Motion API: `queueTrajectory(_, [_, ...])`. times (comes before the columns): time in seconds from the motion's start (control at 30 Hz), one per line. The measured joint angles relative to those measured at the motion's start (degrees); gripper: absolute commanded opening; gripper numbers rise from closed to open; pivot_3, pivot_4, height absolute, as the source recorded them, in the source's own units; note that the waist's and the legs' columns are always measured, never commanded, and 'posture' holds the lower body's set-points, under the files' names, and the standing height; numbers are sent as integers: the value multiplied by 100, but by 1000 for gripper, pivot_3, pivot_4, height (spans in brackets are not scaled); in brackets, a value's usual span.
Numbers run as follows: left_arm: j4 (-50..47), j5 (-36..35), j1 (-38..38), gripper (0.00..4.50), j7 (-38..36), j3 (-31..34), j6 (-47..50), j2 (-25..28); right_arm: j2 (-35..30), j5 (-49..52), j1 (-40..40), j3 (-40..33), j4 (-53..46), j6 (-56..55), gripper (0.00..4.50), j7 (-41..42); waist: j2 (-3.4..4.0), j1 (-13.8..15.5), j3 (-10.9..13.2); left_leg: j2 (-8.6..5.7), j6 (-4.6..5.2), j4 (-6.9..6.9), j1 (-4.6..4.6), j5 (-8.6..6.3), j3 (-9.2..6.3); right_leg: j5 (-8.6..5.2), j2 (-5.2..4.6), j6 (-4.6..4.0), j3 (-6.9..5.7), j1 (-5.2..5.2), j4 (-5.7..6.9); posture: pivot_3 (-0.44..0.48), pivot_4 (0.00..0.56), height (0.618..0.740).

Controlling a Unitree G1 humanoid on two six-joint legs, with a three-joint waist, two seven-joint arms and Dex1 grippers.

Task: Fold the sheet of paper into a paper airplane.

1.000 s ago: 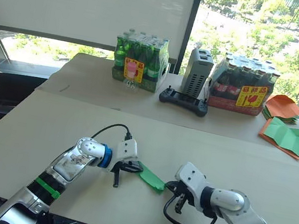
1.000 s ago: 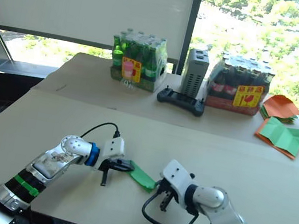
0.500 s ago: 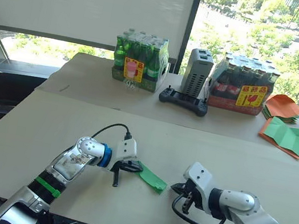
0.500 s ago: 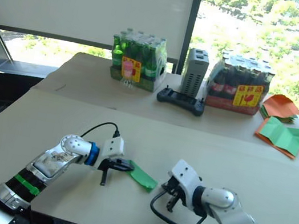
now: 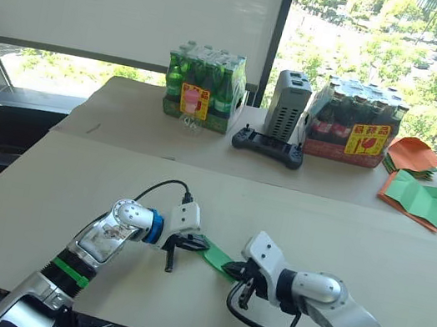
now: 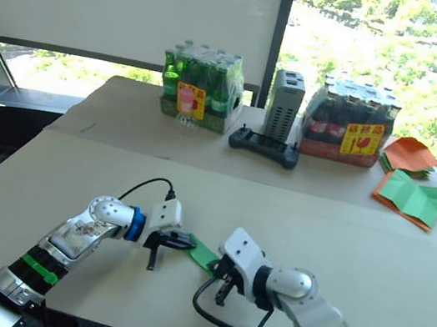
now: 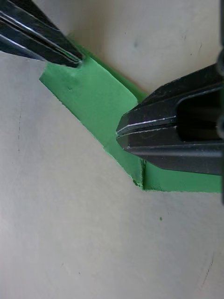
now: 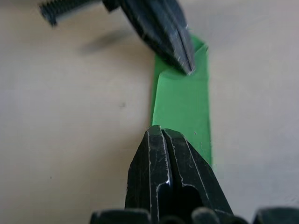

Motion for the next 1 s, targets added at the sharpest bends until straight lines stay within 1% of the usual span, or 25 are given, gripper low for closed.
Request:
queueTrajectory(0.13, [-11, -53, -62, 0, -108, 27, 173, 8, 26, -32, -19, 46, 13, -5, 48, -83, 0, -23, 0, 1, -2, -1, 1, 1, -1, 0, 2, 0, -1, 0, 2, 0, 150, 675])
queueTrajectory(0.27, [42, -165, -210, 0, -396, 50, 198, 13, 33, -32, -45, 51, 69, -4, 48, -116, 0, -55, 0, 1, -4, 1, -2, 2, -1, 0, 2, 0, -1, -2, 3, 0, 150, 675])
queueTrajectory(0.43, [635, -94, -573, 0, -697, 37, -104, 80, 37, -28, -67, 47, 116, -3, 48, -130, -1, -74, 0, 0, -4, 0, -3, 3, -2, 0, 1, 0, -1, -2, 3, 0, 150, 675])
queueTrajectory(0.57, [1132, 6, -898, 0, -820, 3, -371, -82, 43, -27, -69, 45, 113, -1, 48, -141, -3, -85, 2, -1, -4, 2, -7, 3, -2, 0, 1, 0, -2, -2, 2, 0, 150, 675])
queueTrajectory(0.73, [1552, 87, -1115, 0, -935, -62, -580, -356, 102, -28, -75, 71, 112, 0, 48, -187, -5, -123, 3, 0, -5, 3, -17, 3, -3, 0, 1, 0, -2, -10, 3, 0, 150, 675])
queueTrajectory(1.0, [1677, 333, -1175, 0, -1167, -270, -896, -418, 123, -26, -76, 81, 88, 60, 48, -231, -5, -137, 3, 0, -6, 4, -24, 4, -3, 1, 1, 0, -2, -16, 5, 0, 150, 675])
